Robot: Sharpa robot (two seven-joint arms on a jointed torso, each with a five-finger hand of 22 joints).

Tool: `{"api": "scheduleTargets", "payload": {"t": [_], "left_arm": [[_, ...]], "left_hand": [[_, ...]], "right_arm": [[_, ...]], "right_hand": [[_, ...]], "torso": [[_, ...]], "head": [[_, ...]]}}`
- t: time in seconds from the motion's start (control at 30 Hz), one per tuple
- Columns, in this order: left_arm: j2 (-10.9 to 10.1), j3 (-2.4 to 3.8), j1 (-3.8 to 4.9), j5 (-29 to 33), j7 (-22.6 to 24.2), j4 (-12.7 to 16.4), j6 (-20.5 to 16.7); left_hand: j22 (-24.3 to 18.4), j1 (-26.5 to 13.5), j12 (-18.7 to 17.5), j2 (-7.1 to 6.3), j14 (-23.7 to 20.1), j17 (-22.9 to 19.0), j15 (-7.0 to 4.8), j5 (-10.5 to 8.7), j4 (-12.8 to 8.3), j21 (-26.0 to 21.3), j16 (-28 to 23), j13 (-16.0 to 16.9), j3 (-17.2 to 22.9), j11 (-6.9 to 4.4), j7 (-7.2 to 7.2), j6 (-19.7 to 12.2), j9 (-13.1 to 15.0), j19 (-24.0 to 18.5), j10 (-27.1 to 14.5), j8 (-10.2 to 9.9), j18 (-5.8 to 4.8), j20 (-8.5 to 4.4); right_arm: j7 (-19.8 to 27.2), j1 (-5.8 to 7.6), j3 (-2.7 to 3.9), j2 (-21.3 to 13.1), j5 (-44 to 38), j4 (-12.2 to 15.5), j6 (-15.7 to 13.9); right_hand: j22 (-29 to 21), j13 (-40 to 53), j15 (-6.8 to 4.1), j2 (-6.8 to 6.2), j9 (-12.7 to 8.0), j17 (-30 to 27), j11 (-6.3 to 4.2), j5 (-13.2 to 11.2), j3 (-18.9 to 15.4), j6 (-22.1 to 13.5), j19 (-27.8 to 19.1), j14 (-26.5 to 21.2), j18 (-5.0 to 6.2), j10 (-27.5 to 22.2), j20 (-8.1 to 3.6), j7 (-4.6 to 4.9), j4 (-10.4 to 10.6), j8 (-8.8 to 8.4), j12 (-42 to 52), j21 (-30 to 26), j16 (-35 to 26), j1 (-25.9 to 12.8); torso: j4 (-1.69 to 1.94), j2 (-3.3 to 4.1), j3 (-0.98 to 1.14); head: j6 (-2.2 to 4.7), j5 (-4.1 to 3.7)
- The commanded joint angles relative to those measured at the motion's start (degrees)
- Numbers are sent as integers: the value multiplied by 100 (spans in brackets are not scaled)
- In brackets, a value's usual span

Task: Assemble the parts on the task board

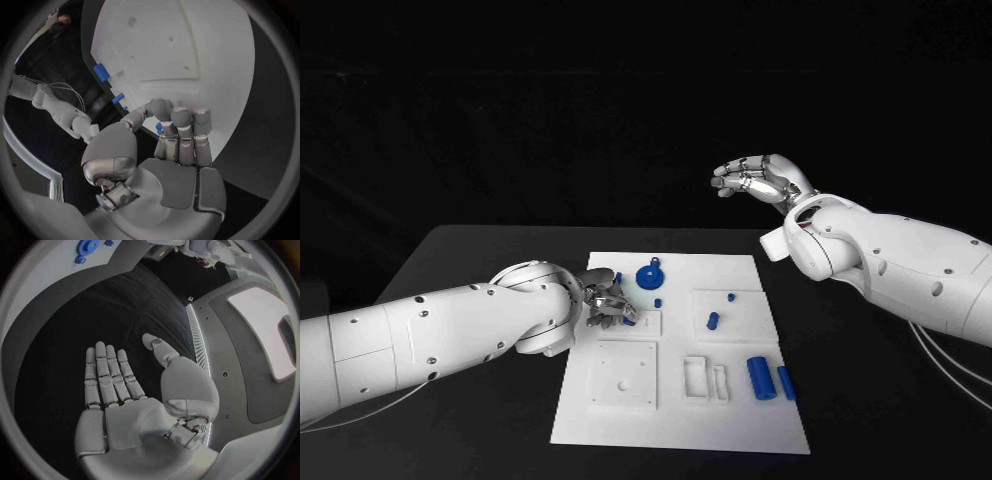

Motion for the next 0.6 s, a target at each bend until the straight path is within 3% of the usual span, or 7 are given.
{"api": "scheduleTargets", "payload": {"t": [0.03,0.6], "left_arm": [[3,-18,-24,41,-61,-11,182],[101,-16,-24,83,-77,-91,487]], "left_hand": [[2,61,19,20,106,-7,-151,16,-66,-32,22,-9,106,-152,-598,995,-4,42,-135,20,25,-641],[38,-42,158,77,152,7,-148,50,-15,0,141,48,46,-186,-637,1153,61,69,-100,-9,27,-639]], "right_arm": [[29,-9,4,7,7,-7,77],[25,-31,4,32,8,-9,92]], "right_hand": [[-6,-5,19,12,-7,-8,3,20,-23,-41,-9,31,109,42,42,202,-4,22,-22,-34,-26,-26],[-6,-20,21,14,-10,-17,4,28,-26,-41,-14,27,112,43,47,203,-2,23,-22,-36,-29,-31]], "torso": [[0,-1,2],[-5,-2,9]], "head": [[-8,6],[-36,23]]}}
